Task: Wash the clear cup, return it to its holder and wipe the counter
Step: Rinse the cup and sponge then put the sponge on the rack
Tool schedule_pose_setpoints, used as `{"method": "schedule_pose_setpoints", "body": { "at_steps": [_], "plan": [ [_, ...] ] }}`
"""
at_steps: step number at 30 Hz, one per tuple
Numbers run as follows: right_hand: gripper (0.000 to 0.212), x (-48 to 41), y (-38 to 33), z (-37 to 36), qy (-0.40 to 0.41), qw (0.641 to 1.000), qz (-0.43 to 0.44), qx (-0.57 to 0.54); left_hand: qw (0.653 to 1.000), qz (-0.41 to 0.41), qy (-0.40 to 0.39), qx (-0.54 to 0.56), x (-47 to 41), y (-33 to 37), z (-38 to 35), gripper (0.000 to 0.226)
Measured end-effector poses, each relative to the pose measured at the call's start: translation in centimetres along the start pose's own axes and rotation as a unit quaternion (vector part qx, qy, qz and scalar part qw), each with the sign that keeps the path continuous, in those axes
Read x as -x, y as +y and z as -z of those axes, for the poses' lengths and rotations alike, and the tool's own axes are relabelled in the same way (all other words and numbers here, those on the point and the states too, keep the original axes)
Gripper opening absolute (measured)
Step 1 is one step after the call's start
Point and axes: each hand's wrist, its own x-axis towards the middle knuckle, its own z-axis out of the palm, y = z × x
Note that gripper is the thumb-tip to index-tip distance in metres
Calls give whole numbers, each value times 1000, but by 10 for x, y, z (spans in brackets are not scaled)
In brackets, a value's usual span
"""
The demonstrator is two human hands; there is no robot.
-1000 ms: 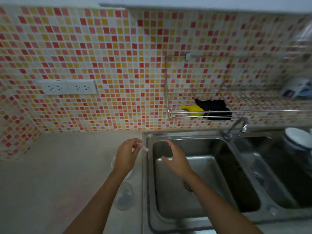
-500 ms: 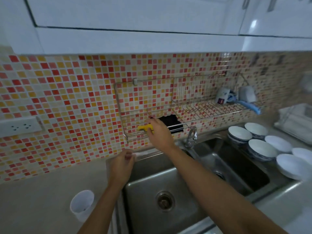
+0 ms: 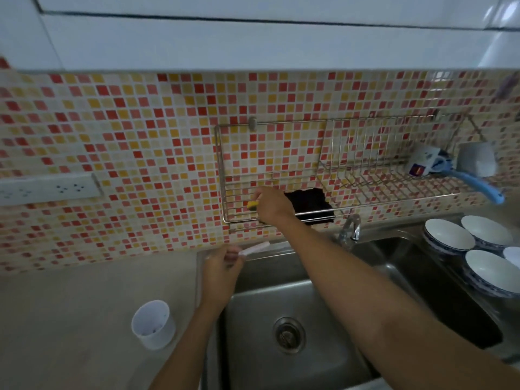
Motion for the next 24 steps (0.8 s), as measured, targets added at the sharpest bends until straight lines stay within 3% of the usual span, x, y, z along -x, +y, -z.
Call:
{"method": "schedule_pose_setpoints", "body": {
  "at_steps": [3,6,8,10,15,19,22,24],
  "plan": [
    [35,1,8,2,80,986,47,-139,999,31,10,-6,4,7,-12,9],
    [32,20,16,26,171,927,58,-330,999,44,10,-14,3,12,-26,6],
    [33,53,32,41,186,907,79,-369,998,63,12,-27,2,17,-35,5],
    [35,91,60,40,183,914,108,-344,997,64,12,-28,4,21,-44,6],
    [39,119,132,-8,153,967,152,-138,998,39,-5,-51,6,36,-75,12],
    [38,108,149,-17,162,971,108,-142,998,13,4,-69,9,51,-99,10],
    [40,117,149,-25,118,968,169,-143,997,7,2,-75,7,51,-112,7],
    [41,109,164,-26,117,969,155,-154,996,17,10,-90,7,49,-118,8]
  ]
}}
